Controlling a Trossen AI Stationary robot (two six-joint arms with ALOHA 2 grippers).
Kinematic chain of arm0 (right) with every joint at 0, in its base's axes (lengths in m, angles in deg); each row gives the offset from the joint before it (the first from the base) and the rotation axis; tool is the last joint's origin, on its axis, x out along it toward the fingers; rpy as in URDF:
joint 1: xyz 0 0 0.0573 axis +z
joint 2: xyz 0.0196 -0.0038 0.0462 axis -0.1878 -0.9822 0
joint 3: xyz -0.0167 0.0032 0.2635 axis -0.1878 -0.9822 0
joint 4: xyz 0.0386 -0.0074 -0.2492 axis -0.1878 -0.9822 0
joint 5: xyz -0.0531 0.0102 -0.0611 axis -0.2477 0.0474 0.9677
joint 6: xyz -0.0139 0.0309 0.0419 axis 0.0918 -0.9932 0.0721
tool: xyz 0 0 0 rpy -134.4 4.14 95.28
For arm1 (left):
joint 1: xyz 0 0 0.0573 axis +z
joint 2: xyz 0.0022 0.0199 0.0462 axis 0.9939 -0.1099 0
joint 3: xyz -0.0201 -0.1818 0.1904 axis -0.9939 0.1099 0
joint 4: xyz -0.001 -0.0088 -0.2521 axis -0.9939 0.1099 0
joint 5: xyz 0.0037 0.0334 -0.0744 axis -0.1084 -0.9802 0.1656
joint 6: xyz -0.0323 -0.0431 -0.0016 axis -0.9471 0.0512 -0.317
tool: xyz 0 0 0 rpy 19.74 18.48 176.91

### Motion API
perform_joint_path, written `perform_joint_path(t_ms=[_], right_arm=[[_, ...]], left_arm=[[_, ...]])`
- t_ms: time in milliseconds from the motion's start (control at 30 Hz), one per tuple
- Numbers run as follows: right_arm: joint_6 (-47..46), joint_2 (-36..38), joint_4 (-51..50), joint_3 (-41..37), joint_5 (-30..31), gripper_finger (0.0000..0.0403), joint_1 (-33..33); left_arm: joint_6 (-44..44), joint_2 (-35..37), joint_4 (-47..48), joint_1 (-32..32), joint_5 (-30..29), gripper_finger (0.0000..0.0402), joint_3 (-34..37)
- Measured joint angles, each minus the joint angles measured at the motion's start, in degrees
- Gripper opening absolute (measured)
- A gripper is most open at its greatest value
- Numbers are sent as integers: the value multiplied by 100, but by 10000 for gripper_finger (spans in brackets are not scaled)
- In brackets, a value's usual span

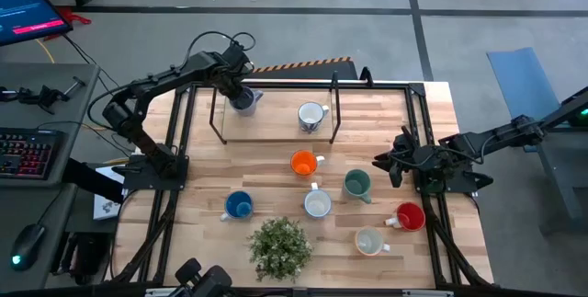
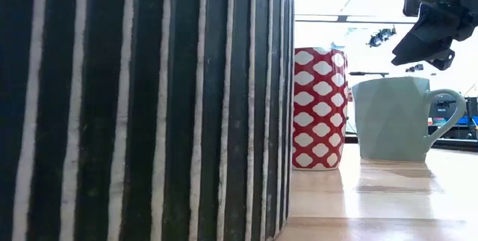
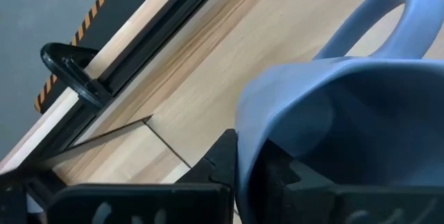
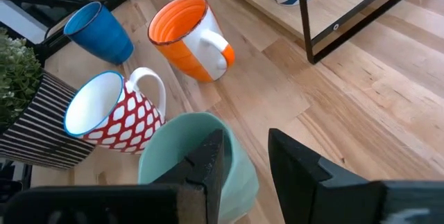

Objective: Place coffee mugs
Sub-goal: Put the purple mug on the shelf

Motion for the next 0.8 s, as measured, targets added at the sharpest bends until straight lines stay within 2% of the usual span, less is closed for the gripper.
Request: perform_joint_path(t_ms=[467, 800], right_arm=[[22, 2, -52, 0, -15, 96, -2], [9, 1, -61, 0, -19, 96, -1]], left_arm=[[-1, 12, 12, -1, 40, 65, -91], [-12, 23, 852, -39, 113, 83, -1289]])
